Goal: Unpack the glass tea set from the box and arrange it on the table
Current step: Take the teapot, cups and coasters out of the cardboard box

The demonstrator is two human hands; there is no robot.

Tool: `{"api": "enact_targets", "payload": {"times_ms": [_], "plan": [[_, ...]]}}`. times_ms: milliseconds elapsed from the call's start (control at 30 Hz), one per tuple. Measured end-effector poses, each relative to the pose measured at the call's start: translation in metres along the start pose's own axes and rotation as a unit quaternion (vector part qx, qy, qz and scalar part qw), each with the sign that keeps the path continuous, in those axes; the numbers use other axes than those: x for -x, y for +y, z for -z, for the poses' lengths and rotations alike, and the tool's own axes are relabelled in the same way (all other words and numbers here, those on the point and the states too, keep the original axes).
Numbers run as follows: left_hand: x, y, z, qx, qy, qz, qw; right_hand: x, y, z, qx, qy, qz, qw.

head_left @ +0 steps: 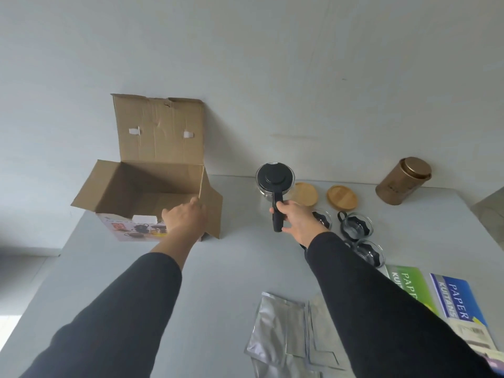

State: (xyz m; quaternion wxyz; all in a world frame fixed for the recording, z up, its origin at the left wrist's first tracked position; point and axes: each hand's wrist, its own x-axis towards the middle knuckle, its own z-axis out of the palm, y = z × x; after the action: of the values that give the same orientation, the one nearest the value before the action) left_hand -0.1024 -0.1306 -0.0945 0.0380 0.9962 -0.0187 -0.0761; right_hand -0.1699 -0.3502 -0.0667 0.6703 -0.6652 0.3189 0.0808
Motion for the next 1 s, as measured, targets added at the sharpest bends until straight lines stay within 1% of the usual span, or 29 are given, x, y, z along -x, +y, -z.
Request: {"api": "enact_targets", "payload": {"times_ms": [133,367,600,667,733,800,833,867,933,967,1000], "plan": [[-0.002,0.001,-0.004,-0.013,0.009,0.007,1.000,-0.010,0.012,-0.002,0.001,-0.013,-0.012,1.000],[-0.003,0.003,-0.004,-0.002,0.010,0.021,1.000,-0.016,0.019,-0.003,0.002,-0.029,-0.027,0.999],[0.001,0.004,0.000,0.006,0.010,0.022,1.000,-0.019,0.023,-0.003,-0.037,-0.029,-0.038,0.998],[0.001,0.004,0.001,0.007,0.010,0.024,1.000,-0.020,0.022,-0.005,-0.021,-0.016,-0.036,0.999],[0.001,0.003,0.002,0.017,0.004,0.023,1.000,-0.020,0.020,-0.007,0.031,0.000,-0.028,0.999],[0.002,0.002,0.004,0.042,0.002,0.015,0.999,-0.014,0.014,-0.006,0.130,0.038,-0.002,0.991],[0.004,0.001,0.004,0.065,0.017,0.010,0.998,-0.011,0.011,-0.004,0.180,0.080,0.025,0.980],[0.006,-0.001,0.006,0.092,0.049,0.008,0.994,-0.006,0.007,-0.003,0.212,0.142,0.067,0.965],[0.012,-0.009,0.010,0.128,0.139,0.018,0.982,0.005,-0.001,-0.004,0.205,0.255,0.157,0.932],[0.014,-0.016,0.013,0.132,0.173,0.028,0.976,0.010,-0.005,-0.008,0.197,0.284,0.196,0.918],[0.014,-0.025,0.015,0.129,0.195,0.041,0.972,0.013,-0.008,-0.016,0.199,0.289,0.223,0.910]]}}
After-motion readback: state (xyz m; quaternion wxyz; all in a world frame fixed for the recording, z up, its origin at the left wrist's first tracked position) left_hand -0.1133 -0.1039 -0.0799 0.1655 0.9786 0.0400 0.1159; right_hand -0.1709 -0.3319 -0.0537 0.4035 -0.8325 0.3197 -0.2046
